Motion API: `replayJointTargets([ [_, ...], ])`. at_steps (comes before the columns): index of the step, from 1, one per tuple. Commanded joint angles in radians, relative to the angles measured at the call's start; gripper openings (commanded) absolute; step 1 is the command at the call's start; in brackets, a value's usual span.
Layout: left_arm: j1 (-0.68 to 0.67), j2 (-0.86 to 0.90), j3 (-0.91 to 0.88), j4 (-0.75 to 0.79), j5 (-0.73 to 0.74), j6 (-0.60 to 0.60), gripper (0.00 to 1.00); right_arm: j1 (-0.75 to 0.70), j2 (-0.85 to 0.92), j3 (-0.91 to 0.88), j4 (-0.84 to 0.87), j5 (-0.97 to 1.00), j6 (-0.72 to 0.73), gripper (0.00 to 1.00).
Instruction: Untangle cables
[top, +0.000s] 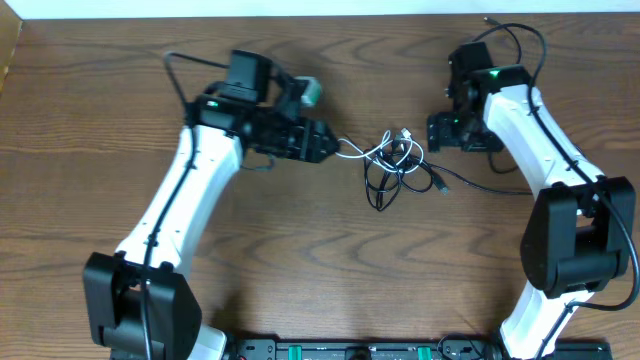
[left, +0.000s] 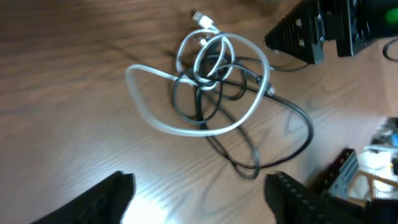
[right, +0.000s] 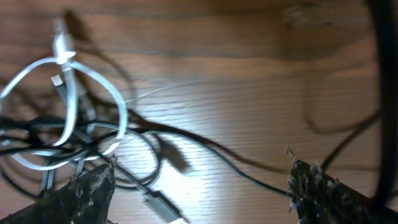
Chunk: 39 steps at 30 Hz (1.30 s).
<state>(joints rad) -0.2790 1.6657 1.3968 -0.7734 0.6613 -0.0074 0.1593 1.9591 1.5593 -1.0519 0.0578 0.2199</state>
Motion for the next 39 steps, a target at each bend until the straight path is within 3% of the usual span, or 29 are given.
replayJointTargets([
  [1,-0.117,0.042,-0.005,0.093,-0.123,-0.128,0.79,-0.044,-0.022,0.013,-0.004,0.030,0.030,0.89],
  [5,-0.255,0.132,-0.005,0.240,-0.301,-0.247,0.86,-0.049,-0.022,-0.005,0.002,0.017,0.031,0.92],
  [10,-0.315,0.234,-0.005,0.294,-0.327,-0.260,0.83,-0.039,-0.022,-0.006,0.012,-0.020,0.030,0.92],
  [13,-0.315,0.297,-0.005,0.262,-0.410,-0.260,0.41,-0.030,-0.022,-0.006,0.023,-0.081,0.030,0.93],
  [16,-0.306,0.324,-0.005,0.208,-0.512,-0.256,0.13,-0.012,-0.022,-0.006,0.027,-0.094,0.026,0.94],
  [17,-0.301,0.326,-0.005,0.190,-0.542,-0.256,0.08,-0.007,-0.022,-0.006,0.030,-0.094,0.026,0.94],
  [24,-0.188,0.302,-0.004,0.040,-0.760,-0.203,0.07,0.060,-0.022,-0.006,0.055,-0.095,0.026,0.96],
  [30,-0.027,0.098,0.002,-0.006,-0.759,-0.158,0.07,0.128,-0.022,-0.006,0.086,-0.094,0.026,0.99],
  [35,0.001,-0.108,0.002,0.028,-0.751,-0.159,0.08,0.157,-0.022,-0.006,0.099,-0.094,0.026,0.99],
  [39,-0.002,-0.180,0.002,0.045,-0.604,-0.162,0.07,0.175,-0.022,-0.006,0.103,-0.094,0.026,0.99],
])
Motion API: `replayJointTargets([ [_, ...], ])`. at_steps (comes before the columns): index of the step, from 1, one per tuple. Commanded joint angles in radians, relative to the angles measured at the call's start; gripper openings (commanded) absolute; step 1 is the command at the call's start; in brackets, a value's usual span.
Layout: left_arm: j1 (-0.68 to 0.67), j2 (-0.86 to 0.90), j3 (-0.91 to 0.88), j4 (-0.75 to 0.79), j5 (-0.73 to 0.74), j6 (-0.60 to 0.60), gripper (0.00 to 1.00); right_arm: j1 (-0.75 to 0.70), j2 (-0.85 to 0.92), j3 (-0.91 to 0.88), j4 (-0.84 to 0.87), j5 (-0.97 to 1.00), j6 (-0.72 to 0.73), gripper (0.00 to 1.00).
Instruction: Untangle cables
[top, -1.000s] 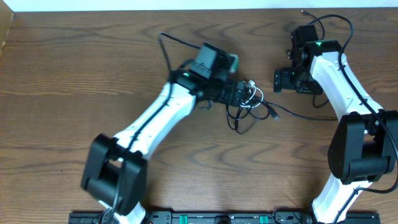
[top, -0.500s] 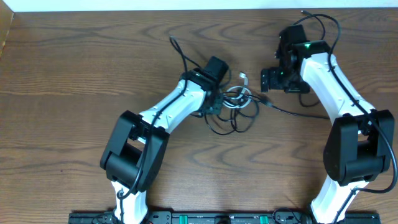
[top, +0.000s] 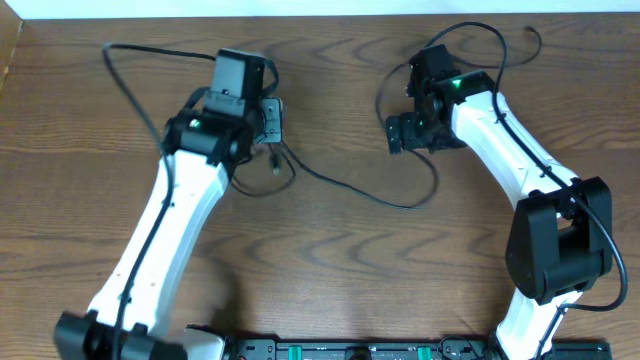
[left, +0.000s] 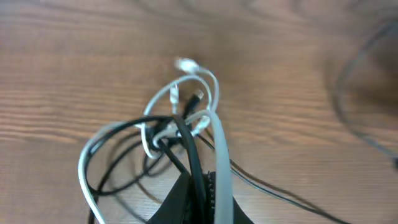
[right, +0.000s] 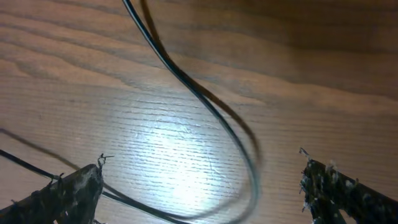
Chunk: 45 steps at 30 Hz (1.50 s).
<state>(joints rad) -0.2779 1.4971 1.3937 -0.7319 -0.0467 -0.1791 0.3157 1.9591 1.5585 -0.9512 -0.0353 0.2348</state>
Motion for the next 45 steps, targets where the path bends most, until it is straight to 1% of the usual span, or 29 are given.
replayJointTargets([
  [1,-0.003,-0.005,0.004,-0.001,0.116,0.010,0.07,0.020,-0.022,-0.005,0.002,-0.001,0.011,0.99],
  [6,-0.047,0.104,0.002,-0.053,0.118,0.010,0.08,0.019,-0.022,-0.005,0.002,-0.001,-0.031,0.99],
  [9,-0.115,0.200,0.002,-0.060,0.124,0.010,0.08,0.019,-0.022,-0.005,0.002,-0.001,-0.031,0.99],
  [12,-0.177,0.249,0.002,-0.046,0.165,0.010,0.07,0.019,-0.022,-0.005,0.002,0.000,-0.031,0.99],
  [13,-0.194,0.260,0.002,-0.037,0.180,0.010,0.09,0.019,-0.022,-0.005,0.002,0.003,-0.031,0.99],
  [14,-0.207,0.268,0.002,-0.031,0.192,0.010,0.24,0.019,-0.022,-0.005,0.002,0.006,-0.031,0.99],
  [15,-0.215,0.274,0.002,-0.028,0.195,0.010,0.34,0.019,-0.022,-0.005,0.002,0.006,-0.031,0.99],
  [16,-0.232,0.286,0.002,-0.023,0.196,0.010,0.55,0.019,-0.022,-0.005,0.001,0.006,-0.031,0.99],
  [18,-0.250,0.291,0.004,-0.023,0.192,0.024,0.63,0.019,-0.022,-0.005,0.001,0.006,-0.031,0.99],
  [19,-0.246,0.277,0.016,-0.023,0.188,0.029,0.70,0.019,-0.022,-0.005,0.001,0.006,-0.031,0.99],
  [21,-0.229,0.240,0.039,-0.023,0.188,0.029,0.73,0.019,-0.022,-0.005,0.001,0.006,-0.031,0.99],
  [25,-0.208,0.203,0.042,-0.003,0.158,0.029,0.73,0.019,-0.022,-0.005,0.001,0.006,-0.031,0.99],
  [26,-0.204,0.203,0.042,0.002,0.150,0.029,0.70,0.019,-0.022,-0.005,0.001,0.006,-0.031,0.99],
  [29,-0.203,0.211,0.042,0.008,0.151,0.029,0.49,0.019,-0.022,-0.005,0.001,0.006,-0.031,0.99],
  [30,-0.203,0.214,0.041,0.008,0.151,0.029,0.40,0.019,-0.022,-0.005,0.001,0.006,-0.031,0.99],
  [31,-0.203,0.216,0.037,0.011,0.150,0.029,0.39,0.019,-0.022,-0.005,0.001,0.006,-0.031,0.99],
  [35,-0.203,0.218,0.031,0.011,0.150,0.029,0.41,0.019,-0.022,-0.005,0.002,-0.010,-0.031,0.99],
  [40,-0.206,0.238,0.013,0.010,0.151,0.029,0.40,0.019,-0.022,-0.005,0.011,-0.093,-0.031,0.99],
  [41,-0.206,0.250,0.010,0.011,0.150,0.029,0.34,0.020,-0.022,-0.005,0.019,-0.140,-0.031,0.99],
  [42,-0.206,0.255,0.010,0.014,0.147,0.029,0.25,0.023,-0.022,-0.005,0.025,-0.174,-0.031,0.99],
  [43,-0.206,0.256,0.010,0.016,0.138,0.029,0.20,0.027,-0.022,-0.005,0.029,-0.183,-0.031,0.99],
  [45,-0.205,0.256,0.010,0.026,0.127,0.029,0.19,0.040,-0.022,-0.005,0.036,-0.185,-0.031,0.99],
])
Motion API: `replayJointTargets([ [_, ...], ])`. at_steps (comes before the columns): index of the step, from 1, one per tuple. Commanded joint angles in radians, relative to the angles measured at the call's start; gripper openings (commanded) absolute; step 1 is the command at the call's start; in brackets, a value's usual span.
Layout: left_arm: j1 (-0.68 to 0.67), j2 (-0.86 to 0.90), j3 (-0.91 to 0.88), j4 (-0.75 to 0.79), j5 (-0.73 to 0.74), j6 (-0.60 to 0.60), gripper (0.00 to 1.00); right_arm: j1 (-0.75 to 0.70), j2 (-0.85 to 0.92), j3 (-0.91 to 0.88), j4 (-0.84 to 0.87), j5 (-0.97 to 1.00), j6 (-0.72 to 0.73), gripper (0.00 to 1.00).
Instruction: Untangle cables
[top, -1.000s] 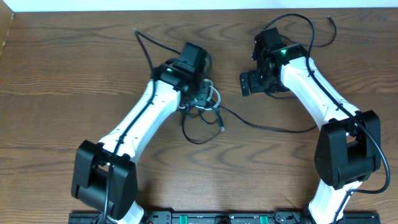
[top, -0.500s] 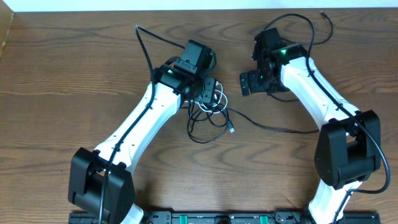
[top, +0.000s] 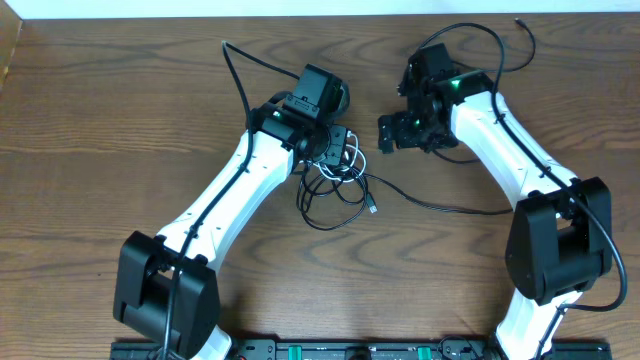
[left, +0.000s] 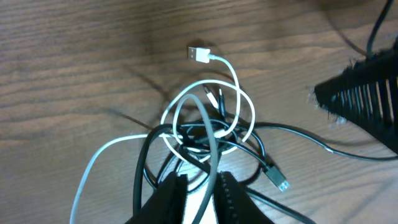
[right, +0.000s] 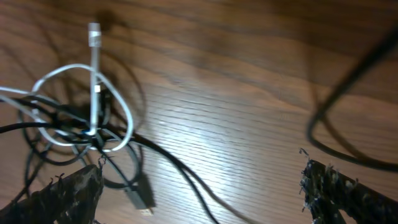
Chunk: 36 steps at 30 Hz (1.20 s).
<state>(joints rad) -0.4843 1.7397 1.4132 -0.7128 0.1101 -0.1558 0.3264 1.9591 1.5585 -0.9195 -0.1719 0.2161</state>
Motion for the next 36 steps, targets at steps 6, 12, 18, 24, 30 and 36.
replayJointTargets([
  [6,0.002,0.016,-0.010,0.007,-0.071,0.006,0.07,0.068,-0.021,-0.006,0.029,-0.134,-0.068,0.99],
  [12,0.003,0.010,-0.006,0.041,-0.103,0.006,0.07,0.114,-0.021,-0.063,0.141,-0.293,-0.108,0.99],
  [18,0.029,-0.040,0.022,0.048,-0.103,0.006,0.07,0.142,-0.019,-0.085,0.187,-0.280,-0.128,0.97],
  [24,0.065,-0.252,0.031,0.074,-0.103,0.006,0.08,0.143,0.039,-0.088,0.213,-0.227,-0.127,0.68],
  [30,0.092,-0.485,0.031,0.148,-0.104,0.006,0.08,0.138,0.058,-0.088,0.217,-0.174,-0.127,0.47],
  [36,0.105,-0.696,0.031,0.230,-0.098,0.006,0.08,0.137,0.066,-0.088,0.215,-0.055,-0.108,0.30],
])
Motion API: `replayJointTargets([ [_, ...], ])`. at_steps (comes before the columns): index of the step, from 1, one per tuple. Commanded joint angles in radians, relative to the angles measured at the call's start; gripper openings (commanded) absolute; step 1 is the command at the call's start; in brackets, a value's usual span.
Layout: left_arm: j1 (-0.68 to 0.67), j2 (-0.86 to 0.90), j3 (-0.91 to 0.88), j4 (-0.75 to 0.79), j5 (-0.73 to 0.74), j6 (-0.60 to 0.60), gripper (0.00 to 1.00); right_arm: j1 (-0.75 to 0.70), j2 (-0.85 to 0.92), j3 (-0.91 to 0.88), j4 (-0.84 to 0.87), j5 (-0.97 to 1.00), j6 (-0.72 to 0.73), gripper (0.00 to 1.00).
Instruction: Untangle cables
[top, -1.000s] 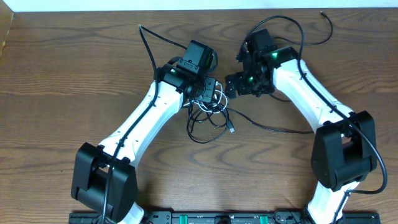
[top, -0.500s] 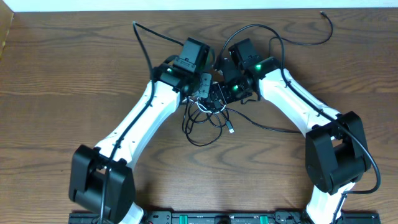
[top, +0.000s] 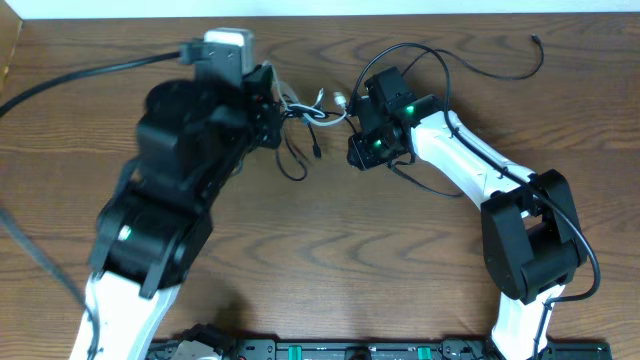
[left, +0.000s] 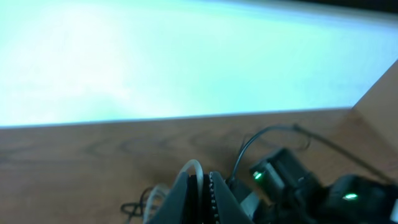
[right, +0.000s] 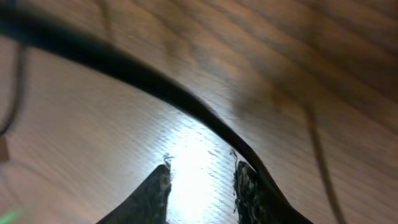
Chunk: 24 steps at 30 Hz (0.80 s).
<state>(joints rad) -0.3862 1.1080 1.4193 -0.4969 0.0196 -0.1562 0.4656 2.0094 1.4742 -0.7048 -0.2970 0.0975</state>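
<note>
The tangle of white and black cables hangs lifted off the table, black loops dangling below it. My left gripper, raised high toward the overhead camera, is shut on it; in the left wrist view a white loop and a black strand sit pinched in the left gripper. My right gripper sits low, just right of the tangle. In the right wrist view the right gripper is open with a narrow gap over bare wood, and a black cable runs past its right finger.
A long black cable loops from the right arm toward the table's far right corner, ending in a plug. The raised left arm covers much of the table's left half. The wooden table shows bare in front.
My left gripper, still shut on the tangle, has risen high and shifted up-left, taking the cables off the table. My right gripper moved left and its jaws stand closer together.
Both grippers stood open either side of the tangle lying mid-table. Then the left gripper was shut on it at the left, a black cable trailing right. Later the tangle was back near the centre, still gripped. Now it hangs in the air.
</note>
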Motion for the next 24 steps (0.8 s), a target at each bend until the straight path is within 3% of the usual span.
replayJointTargets([
  [1,0.006,-0.072,0.025,0.006,-0.008,0.006,0.07,-0.003,0.015,-0.003,-0.002,0.070,0.011,0.30],
  [6,0.006,-0.046,0.025,-0.089,-0.008,0.018,0.07,-0.052,0.016,-0.003,-0.037,0.150,0.075,0.30],
  [10,0.006,0.048,0.025,-0.182,0.087,0.016,0.08,-0.085,0.016,-0.003,-0.053,0.149,0.074,0.36],
  [18,-0.019,0.428,0.025,-0.296,0.418,0.009,0.07,-0.127,0.016,-0.004,-0.069,0.149,0.074,0.38],
  [24,-0.093,0.584,0.025,-0.295,0.436,0.024,0.07,-0.175,0.016,-0.003,-0.079,0.145,0.089,0.38],
])
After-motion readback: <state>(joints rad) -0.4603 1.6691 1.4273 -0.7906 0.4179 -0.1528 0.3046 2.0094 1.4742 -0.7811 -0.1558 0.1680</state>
